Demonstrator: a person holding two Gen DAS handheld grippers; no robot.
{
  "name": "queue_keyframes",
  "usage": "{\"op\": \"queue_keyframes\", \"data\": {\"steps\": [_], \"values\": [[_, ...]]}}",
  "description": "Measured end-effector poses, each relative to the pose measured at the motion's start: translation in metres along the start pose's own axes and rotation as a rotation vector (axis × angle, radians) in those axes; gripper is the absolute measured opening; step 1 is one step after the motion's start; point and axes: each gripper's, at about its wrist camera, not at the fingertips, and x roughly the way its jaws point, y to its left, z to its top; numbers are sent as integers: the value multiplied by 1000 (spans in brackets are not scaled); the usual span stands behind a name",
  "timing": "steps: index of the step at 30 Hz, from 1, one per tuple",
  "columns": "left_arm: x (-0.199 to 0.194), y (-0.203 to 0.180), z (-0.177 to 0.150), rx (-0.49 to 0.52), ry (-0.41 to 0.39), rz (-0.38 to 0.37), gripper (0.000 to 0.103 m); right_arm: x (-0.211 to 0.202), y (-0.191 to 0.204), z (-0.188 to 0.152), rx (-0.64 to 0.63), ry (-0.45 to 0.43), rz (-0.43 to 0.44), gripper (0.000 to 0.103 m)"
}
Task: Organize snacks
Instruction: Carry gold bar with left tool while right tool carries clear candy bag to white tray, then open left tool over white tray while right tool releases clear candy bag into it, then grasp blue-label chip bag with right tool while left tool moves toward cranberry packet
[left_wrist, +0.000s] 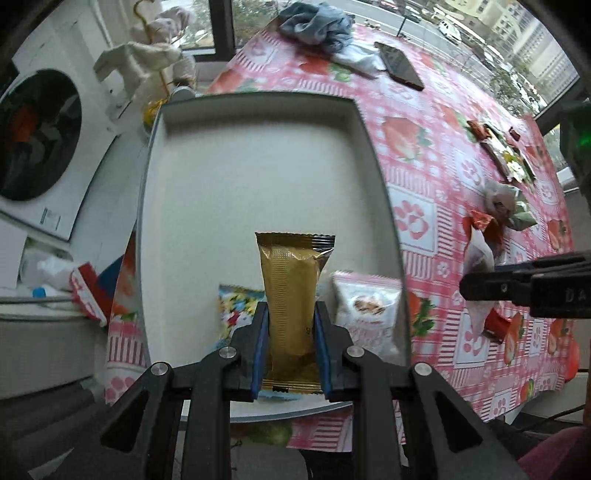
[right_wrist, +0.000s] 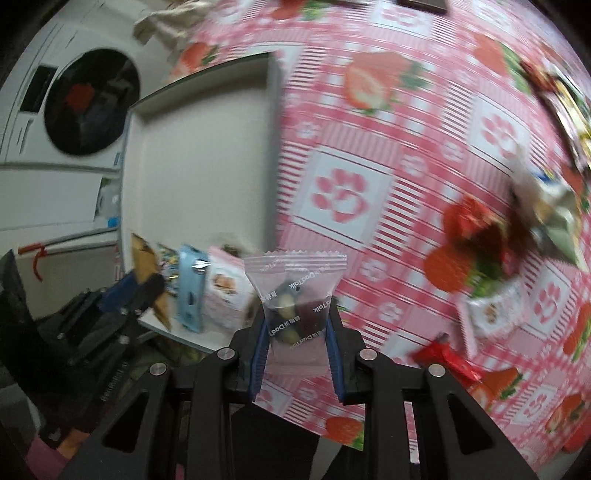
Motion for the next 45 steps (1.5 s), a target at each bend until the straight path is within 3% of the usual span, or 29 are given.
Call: {"op": "queue_keyframes", "data": {"steps": [9, 19, 20, 21, 22, 23, 24, 25, 31, 33, 40, 45], "values": [[7, 16, -9, -35, 22, 8, 25, 22, 55, 19, -127, 45, 5, 30], [15, 26, -12, -50, 56, 34, 26, 39, 82, 36, -149, 52, 14, 30], [16, 27, -12, -52, 62, 41, 31, 41, 84, 38, -152, 52, 11, 31], [17, 27, -12, -56, 65, 44, 44, 43, 85, 40, -152, 57, 9, 32], [17, 27, -12, -62, 64, 48, 54, 45, 88, 42, -151, 61, 6, 35], [15, 28, -12, -68, 56, 55, 73, 47, 87, 43, -147, 68, 4, 57], [13, 29, -12, -72, 40, 61, 81, 47, 86, 43, -141, 67, 3, 83], [11, 29, -12, -73, 30, 63, 81, 48, 87, 43, -137, 62, 2, 89], [16, 29, -13, -64, 44, 87, 81, 49, 56, 36, -74, 78, -33, 90], [16, 26, -13, -63, 41, 82, 81, 52, 37, 32, -25, 97, -35, 103], [19, 12, -5, -20, 64, 81, 81, 50, -48, -3, 198, 152, -50, 103], [19, -3, 3, 21, 71, 85, 81, 39, -98, -22, 339, 139, -36, 103]]}}
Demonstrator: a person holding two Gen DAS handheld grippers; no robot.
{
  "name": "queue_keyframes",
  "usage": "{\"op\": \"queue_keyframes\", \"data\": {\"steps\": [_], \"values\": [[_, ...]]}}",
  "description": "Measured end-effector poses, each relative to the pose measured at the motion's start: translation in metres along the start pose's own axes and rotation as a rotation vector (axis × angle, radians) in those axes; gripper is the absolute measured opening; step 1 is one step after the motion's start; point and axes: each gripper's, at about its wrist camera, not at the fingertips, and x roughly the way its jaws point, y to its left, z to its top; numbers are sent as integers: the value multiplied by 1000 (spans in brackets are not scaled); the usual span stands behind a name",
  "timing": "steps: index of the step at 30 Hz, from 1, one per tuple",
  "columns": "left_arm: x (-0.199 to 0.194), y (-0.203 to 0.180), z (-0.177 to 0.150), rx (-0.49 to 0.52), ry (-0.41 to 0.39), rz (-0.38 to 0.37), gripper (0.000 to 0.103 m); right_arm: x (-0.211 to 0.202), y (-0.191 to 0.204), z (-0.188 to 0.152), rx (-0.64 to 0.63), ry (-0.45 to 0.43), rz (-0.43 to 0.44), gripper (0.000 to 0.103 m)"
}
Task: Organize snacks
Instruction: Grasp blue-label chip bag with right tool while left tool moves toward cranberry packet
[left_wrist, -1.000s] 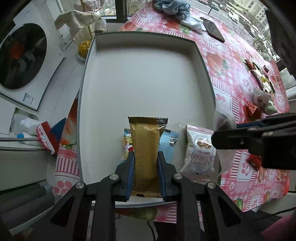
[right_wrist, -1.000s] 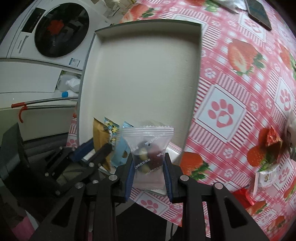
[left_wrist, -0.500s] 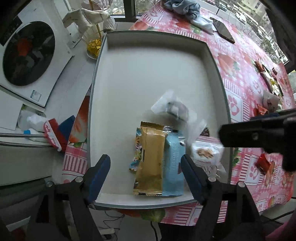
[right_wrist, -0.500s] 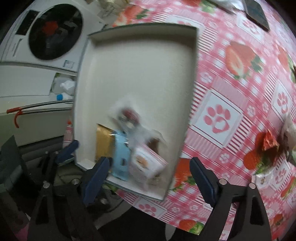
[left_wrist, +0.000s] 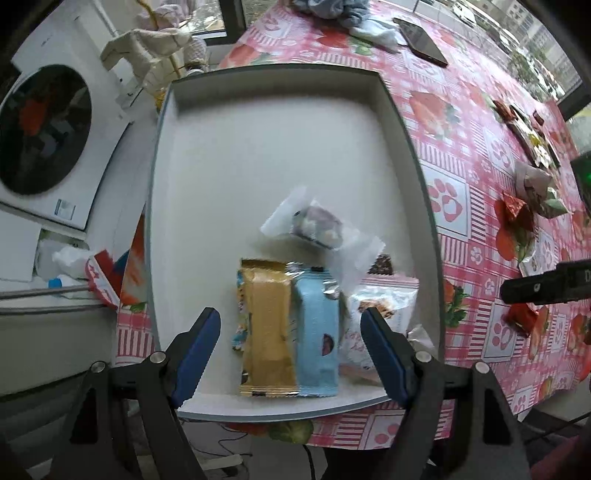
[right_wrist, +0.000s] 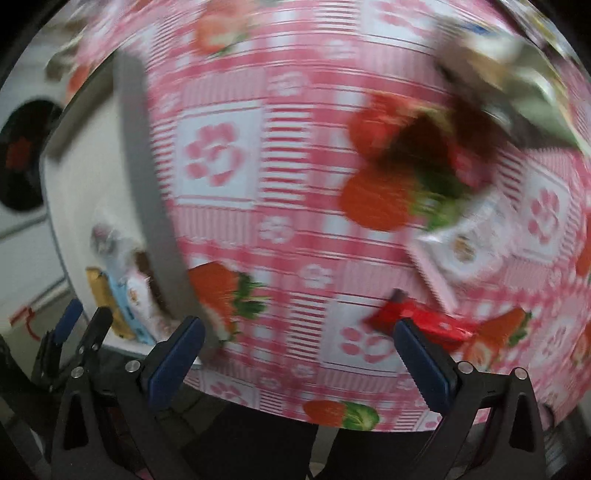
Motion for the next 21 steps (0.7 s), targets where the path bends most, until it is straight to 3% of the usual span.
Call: {"op": "queue_keyframes", "data": {"steps": [5, 11, 13, 21], "values": [[-3, -20, 6, 52, 1, 5, 81, -24, -40, 3, 83, -71, 9, 103], [-7, -36, 11, 86, 0, 10, 81, -102, -76, 25, 116, -336, 6, 103], [-8, -39, 12, 87, 5, 13, 81, -119, -89, 35, 119, -383, -10, 103], [-14, -54, 12, 102, 24, 22, 81, -105, -114, 69, 195, -353, 16, 103]]}}
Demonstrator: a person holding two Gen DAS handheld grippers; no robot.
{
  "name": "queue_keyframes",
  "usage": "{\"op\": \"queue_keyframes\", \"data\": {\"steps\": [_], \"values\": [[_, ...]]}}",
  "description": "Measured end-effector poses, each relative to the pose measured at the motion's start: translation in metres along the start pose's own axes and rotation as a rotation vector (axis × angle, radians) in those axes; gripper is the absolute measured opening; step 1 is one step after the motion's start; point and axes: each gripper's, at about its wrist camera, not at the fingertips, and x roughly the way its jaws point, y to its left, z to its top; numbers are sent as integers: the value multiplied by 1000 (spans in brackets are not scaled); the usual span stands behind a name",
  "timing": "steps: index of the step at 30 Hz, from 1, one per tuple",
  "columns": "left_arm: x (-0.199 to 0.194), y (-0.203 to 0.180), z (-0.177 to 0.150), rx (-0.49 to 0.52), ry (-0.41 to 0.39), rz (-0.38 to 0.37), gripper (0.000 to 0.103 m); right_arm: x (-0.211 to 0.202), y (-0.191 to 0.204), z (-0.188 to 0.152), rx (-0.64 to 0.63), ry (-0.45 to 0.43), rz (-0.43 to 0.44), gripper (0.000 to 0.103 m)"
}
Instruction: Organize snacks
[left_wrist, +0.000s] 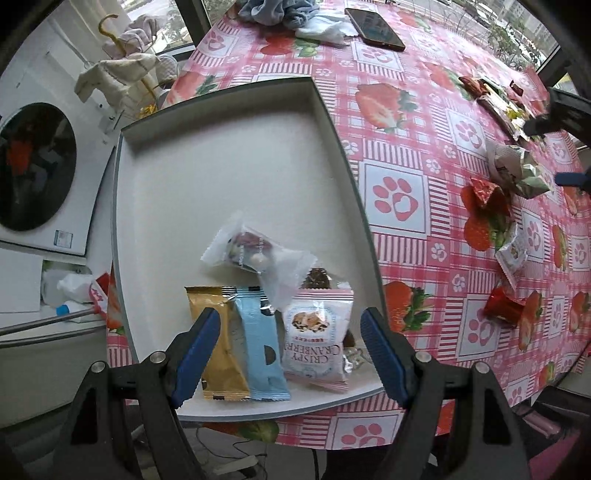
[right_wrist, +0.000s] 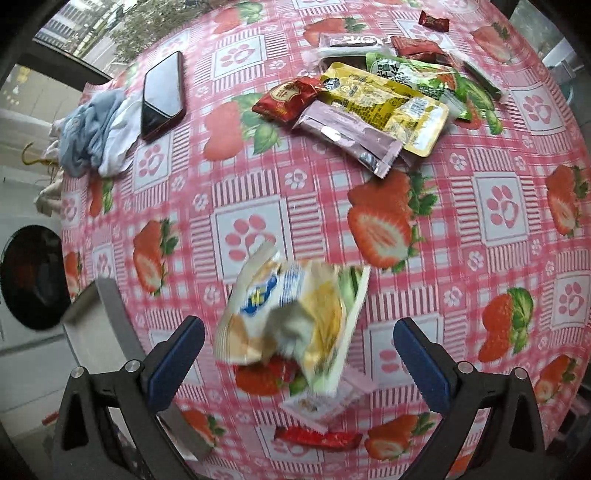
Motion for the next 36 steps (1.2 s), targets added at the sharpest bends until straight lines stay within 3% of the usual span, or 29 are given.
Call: {"op": "queue_keyframes", "data": {"steps": [8, 15, 26, 36], "values": [[-6, -9, -6, 16, 20, 20, 81, 44, 12, 16, -33, 90, -21, 103], [-4, -27, -4, 67, 35, 14, 81, 59, -37, -1, 84, 134, -28, 103], [1, -91, 8, 275, 38, -24, 81, 60, -168, -62, 362, 153, -33, 103], [8, -168, 26, 461, 40, -102, 82, 64, -215, -152, 336, 192, -82, 103]]}}
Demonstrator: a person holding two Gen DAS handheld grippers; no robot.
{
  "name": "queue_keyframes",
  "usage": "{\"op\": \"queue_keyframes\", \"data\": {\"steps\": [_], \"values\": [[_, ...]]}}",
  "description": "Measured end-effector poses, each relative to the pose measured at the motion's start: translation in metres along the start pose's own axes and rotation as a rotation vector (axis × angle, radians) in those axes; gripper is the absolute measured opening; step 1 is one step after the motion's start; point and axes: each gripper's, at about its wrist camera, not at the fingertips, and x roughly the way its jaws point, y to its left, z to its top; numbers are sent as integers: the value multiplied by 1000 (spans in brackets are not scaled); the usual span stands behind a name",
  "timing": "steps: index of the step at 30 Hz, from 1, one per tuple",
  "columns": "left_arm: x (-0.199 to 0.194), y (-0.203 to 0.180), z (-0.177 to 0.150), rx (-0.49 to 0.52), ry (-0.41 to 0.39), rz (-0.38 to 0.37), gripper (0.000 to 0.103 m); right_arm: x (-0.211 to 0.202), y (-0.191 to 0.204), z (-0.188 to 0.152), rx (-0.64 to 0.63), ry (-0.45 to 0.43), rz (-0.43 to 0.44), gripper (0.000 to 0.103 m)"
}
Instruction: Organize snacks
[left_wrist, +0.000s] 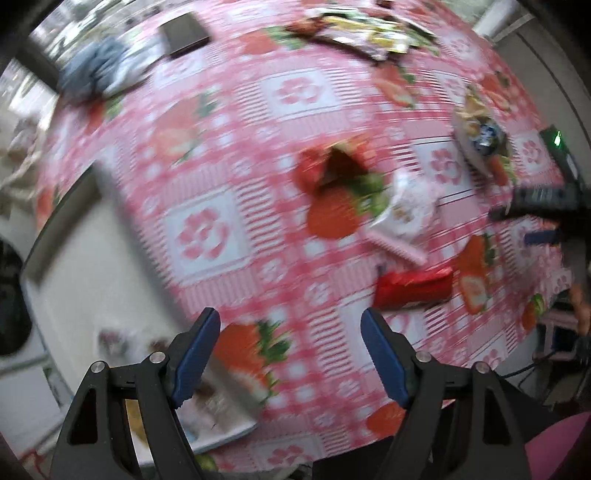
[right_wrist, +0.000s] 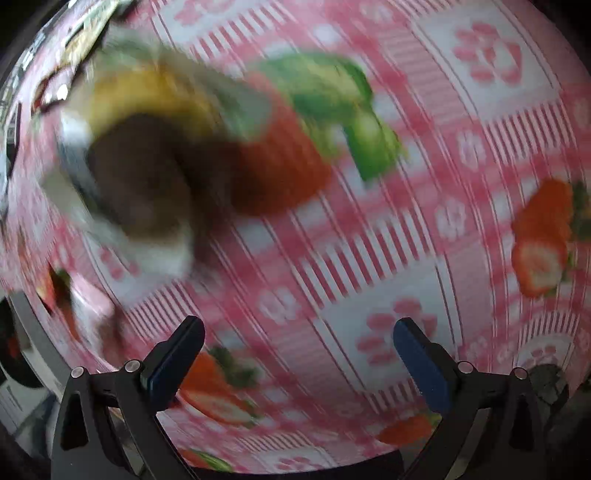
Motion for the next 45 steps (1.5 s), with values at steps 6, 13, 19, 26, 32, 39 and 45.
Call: {"op": "queue_keyframes", "data": {"steps": [6, 13, 19, 26, 32, 39, 45], "values": [[19, -58, 44, 165, -7, -3, 82, 13, 10, -26, -117, -50, -82, 103], [57, -99, 80, 236, 32, 25, 82, 11, 1, -5, -112, -56, -76, 103], [75, -113, 92, 222, 59, 38, 85, 7, 5, -14, -115, -87, -75, 103], [71, -105, 91, 228, 38, 27, 59, 4, 6, -27, -107, -107, -73, 103], [59, -58, 62, 176, 35, 27, 47, 1, 6, -33, -101, -130, -70, 103], [57, -1, 28, 41, 52, 27, 47, -1, 6, -36, -102, -163, -68, 103], [56, 16, 16, 6, 38, 27, 50, -2, 5, -40, -98, -178, -66, 103]]}}
